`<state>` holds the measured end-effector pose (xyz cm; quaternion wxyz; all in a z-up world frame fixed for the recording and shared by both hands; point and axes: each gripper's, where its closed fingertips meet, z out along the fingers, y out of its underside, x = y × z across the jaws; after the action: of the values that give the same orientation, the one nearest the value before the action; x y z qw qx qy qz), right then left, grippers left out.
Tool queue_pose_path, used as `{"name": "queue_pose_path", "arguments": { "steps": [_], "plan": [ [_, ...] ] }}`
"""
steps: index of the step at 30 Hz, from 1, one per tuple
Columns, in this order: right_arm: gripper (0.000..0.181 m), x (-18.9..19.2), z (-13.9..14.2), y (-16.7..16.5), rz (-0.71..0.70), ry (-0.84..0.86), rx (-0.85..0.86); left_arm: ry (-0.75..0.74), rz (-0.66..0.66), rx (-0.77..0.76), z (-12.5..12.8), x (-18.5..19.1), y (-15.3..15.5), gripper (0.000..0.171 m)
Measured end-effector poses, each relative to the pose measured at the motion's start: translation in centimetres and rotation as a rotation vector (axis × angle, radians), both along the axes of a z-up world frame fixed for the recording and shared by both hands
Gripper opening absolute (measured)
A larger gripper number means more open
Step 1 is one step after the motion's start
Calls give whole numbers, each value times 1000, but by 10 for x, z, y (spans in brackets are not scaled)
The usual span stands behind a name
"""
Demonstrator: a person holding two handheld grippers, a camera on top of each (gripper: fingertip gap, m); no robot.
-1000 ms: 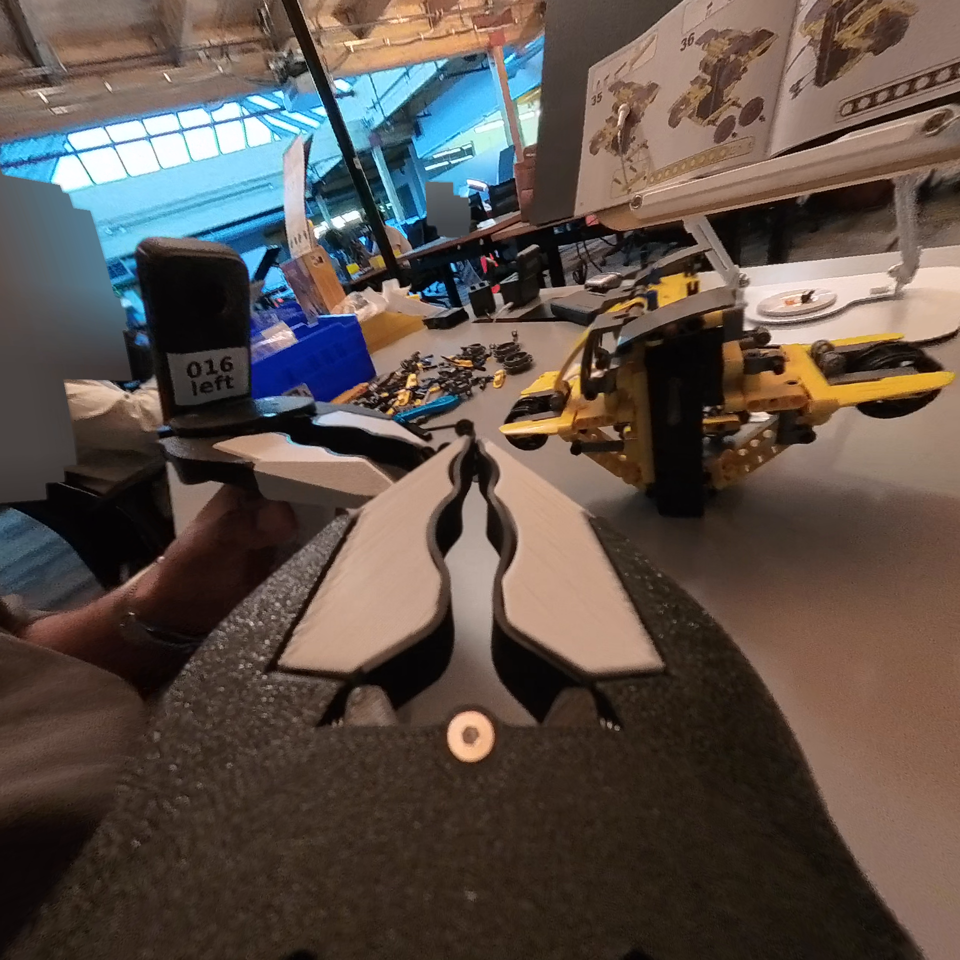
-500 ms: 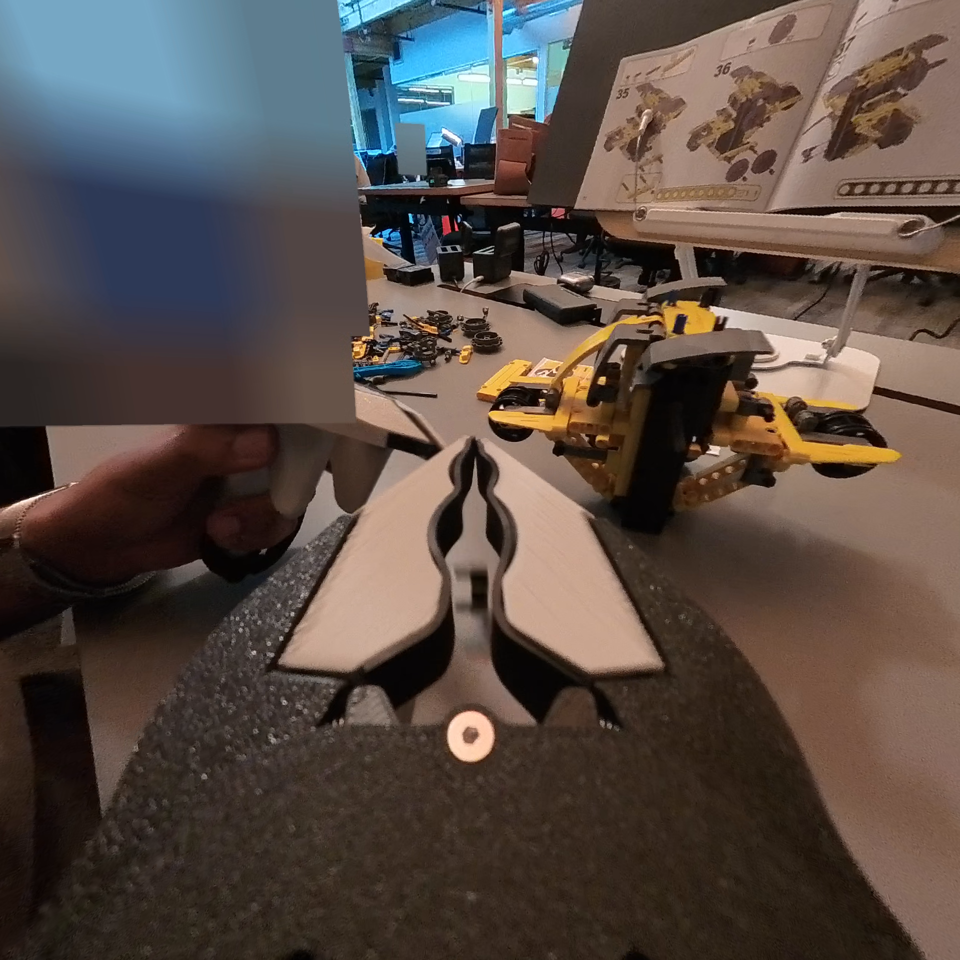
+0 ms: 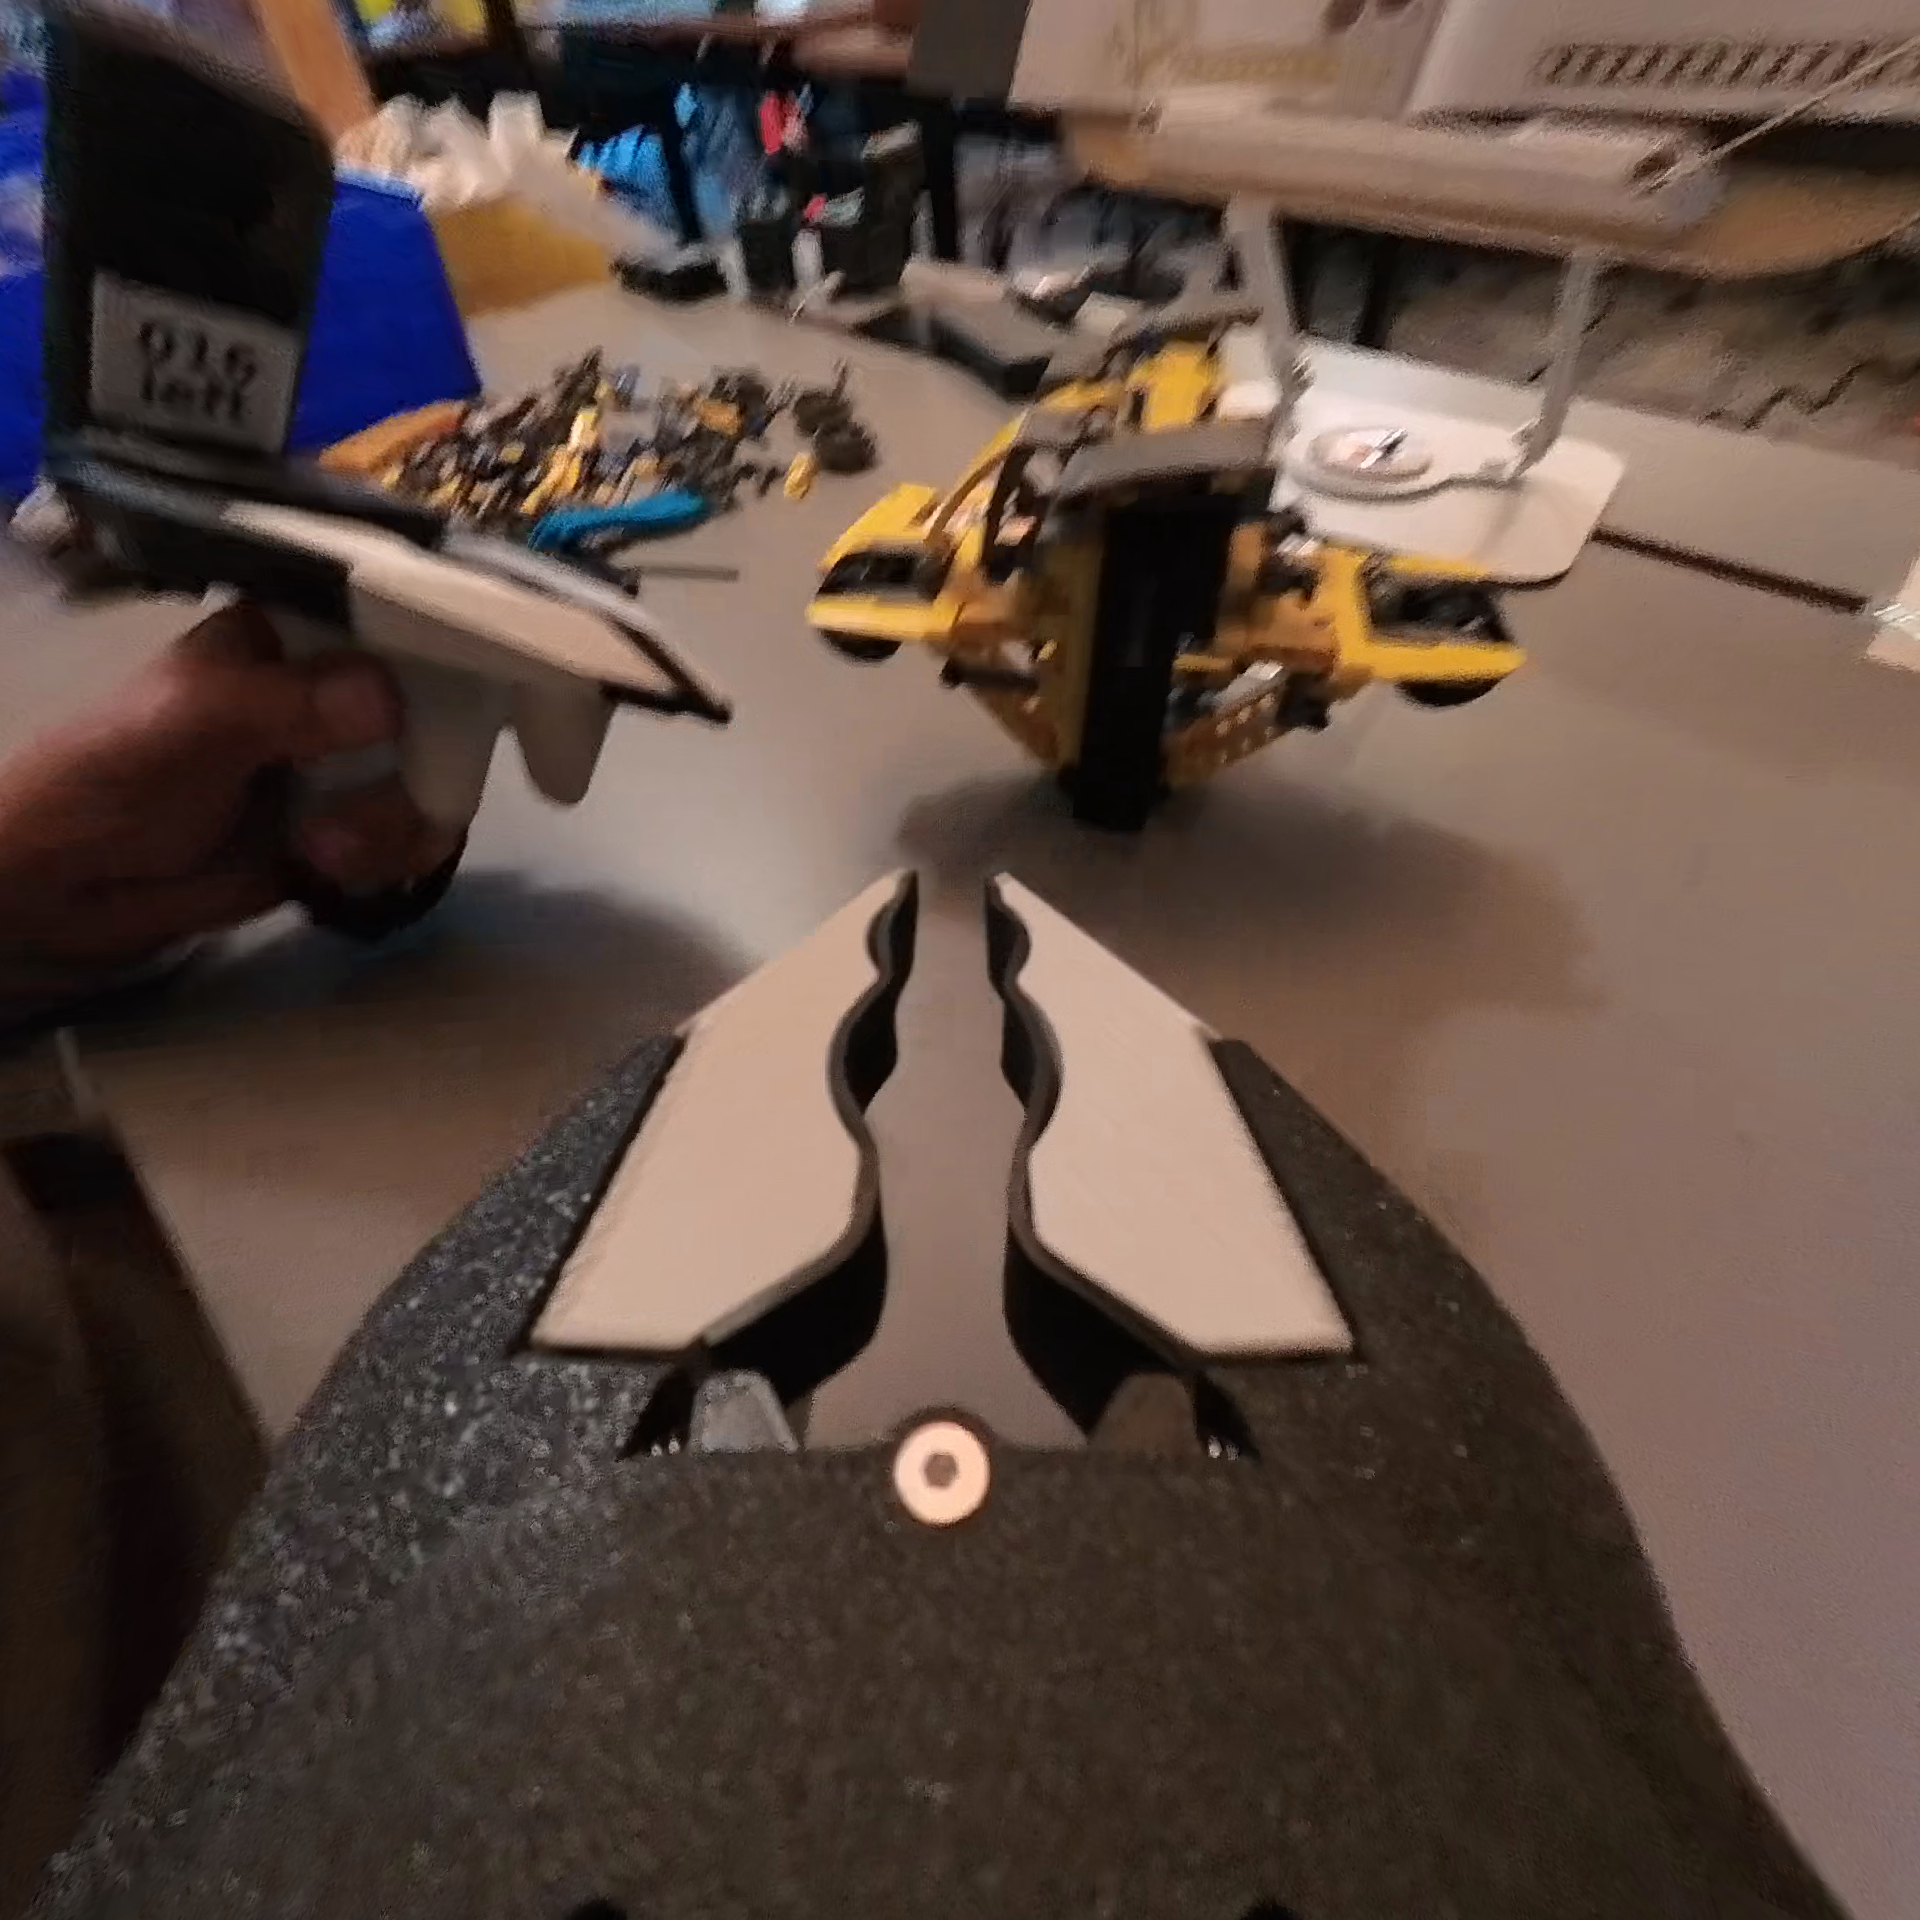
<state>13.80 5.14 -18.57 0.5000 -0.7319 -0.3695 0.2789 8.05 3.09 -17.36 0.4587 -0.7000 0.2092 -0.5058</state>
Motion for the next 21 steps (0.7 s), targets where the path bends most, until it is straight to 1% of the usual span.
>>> {"name": "queue_pose_path", "arguments": {
  "steps": [2,6,9,10,11,13,16,18,21],
  "plan": [
    [17,2,-18,-16,57,-93,-35,22,-7,6,-2,3,-1,11],
    [22,-7,-45,-43,159,-257,21,63,-11,18,-7,7,-2,12],
    [21,-13,-60,-43,158,-370,83,68,-32,24,-7,11,-5,14],
    [13,-13,-64,-42,156,-402,88,68,-39,25,-7,12,-6,14],
    [10,-14,-65,-39,148,-416,90,68,-44,27,-7,12,-6,16],
    [9,-15,-60,-36,139,-394,79,59,-53,36,-6,12,-8,18],
    [9,-12,-41,-27,92,-305,107,37,-61,33,-4,12,-9,19],
    [9,-12,-27,-24,76,-286,205,0,-91,-3,-3,14,-11,19],
    [9,-15,-18,-20,32,-387,413,-36,-124,-94,-8,20,-12,18]
  ]
}}
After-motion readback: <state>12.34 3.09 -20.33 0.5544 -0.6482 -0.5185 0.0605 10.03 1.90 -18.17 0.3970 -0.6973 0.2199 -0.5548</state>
